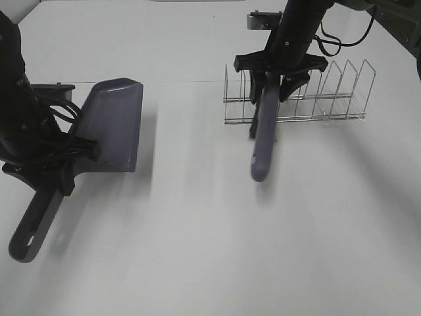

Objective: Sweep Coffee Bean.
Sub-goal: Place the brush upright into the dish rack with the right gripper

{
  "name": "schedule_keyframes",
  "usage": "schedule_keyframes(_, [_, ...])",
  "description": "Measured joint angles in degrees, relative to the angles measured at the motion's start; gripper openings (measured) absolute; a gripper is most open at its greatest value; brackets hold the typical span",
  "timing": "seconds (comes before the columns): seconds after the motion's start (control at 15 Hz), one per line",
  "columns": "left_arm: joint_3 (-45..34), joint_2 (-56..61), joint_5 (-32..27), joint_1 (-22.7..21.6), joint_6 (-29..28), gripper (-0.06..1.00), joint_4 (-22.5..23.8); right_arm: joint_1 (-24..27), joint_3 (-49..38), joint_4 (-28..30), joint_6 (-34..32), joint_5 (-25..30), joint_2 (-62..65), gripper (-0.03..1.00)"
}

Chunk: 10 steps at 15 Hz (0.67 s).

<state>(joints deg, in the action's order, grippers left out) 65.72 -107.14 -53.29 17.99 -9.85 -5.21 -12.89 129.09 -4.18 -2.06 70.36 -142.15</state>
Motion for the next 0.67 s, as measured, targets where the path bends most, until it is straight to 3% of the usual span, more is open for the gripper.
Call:
schedule_keyframes(0.07, [0.0,0.0,-0.06,0.0,0.0,0.33,0.0,-0.06,0.0,-0.17,0.0,-0.23,0.06,0.74])
schedule_keyframes(0.4, [0.0,0.0,-0.06,0.0,0.0,0.33,0.0,-0.06,0.0,1.2,-0.57,-0.23,0.06,0.75])
schedule_keyframes(0.47, [0.0,0.0,-0.06,0.0,0.0,0.33,0.0,-0.06,0.0,1.2,-0.63,-0.23,0.06,0.7])
schedule_keyframes(0.53, [0.0,0.0,-0.06,0.0,0.0,0.33,0.0,-0.06,0.0,1.2,-1.43,-0.23,0.06,0.57])
schedule_keyframes(0.6, [0.0,0.0,-0.06,0.0,0.0,0.33,0.0,-0.06,0.0,0.69,-2.52,-0.17,0.06,0.34])
schedule_keyframes(0.67, [0.0,0.0,-0.06,0.0,0.0,0.33,0.0,-0.06,0.0,1.6,-2.18,-0.17,0.06,0.35])
